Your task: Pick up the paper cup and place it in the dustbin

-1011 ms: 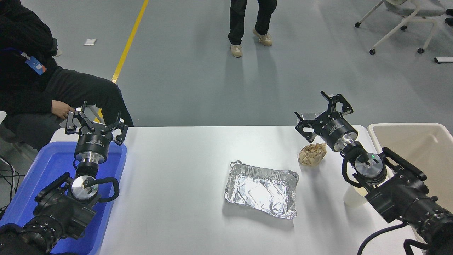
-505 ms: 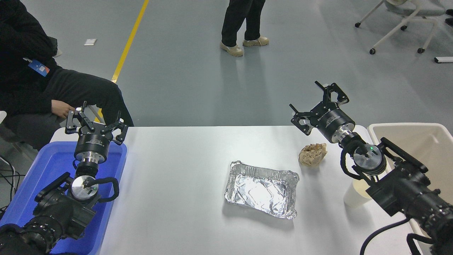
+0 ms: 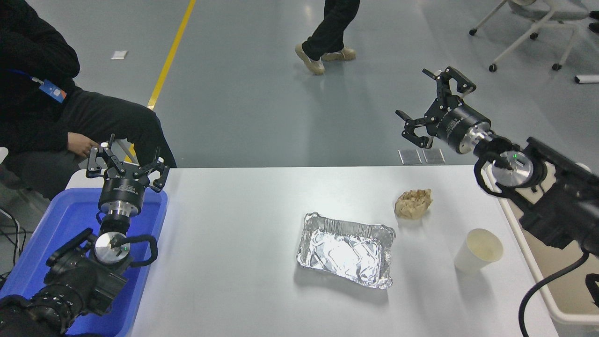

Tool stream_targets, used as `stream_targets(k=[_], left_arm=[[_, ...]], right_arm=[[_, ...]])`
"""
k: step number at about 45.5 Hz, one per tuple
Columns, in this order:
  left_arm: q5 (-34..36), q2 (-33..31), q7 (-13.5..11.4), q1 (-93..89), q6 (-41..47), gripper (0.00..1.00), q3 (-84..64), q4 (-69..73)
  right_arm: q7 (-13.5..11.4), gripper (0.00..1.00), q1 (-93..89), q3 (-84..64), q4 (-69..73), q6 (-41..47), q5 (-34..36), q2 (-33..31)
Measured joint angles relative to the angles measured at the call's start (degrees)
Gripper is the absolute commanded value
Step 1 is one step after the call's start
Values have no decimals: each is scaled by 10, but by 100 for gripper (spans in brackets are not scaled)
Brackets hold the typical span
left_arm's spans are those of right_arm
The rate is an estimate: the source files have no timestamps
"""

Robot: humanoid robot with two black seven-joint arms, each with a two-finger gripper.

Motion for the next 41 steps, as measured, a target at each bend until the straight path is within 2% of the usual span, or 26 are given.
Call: stream_targets(k=[22, 33, 41], left_arm=[[0, 0, 0, 0, 0, 99, 0, 0], [1, 0, 0, 0, -1, 99, 0, 0], [1, 0, 1, 0, -1, 99, 0, 0]], right_arm=[[0, 100, 265, -363, 65, -1, -4, -93], [2, 100, 440, -591, 160, 0, -4, -107], [4, 100, 562, -743, 263, 0, -30, -94]])
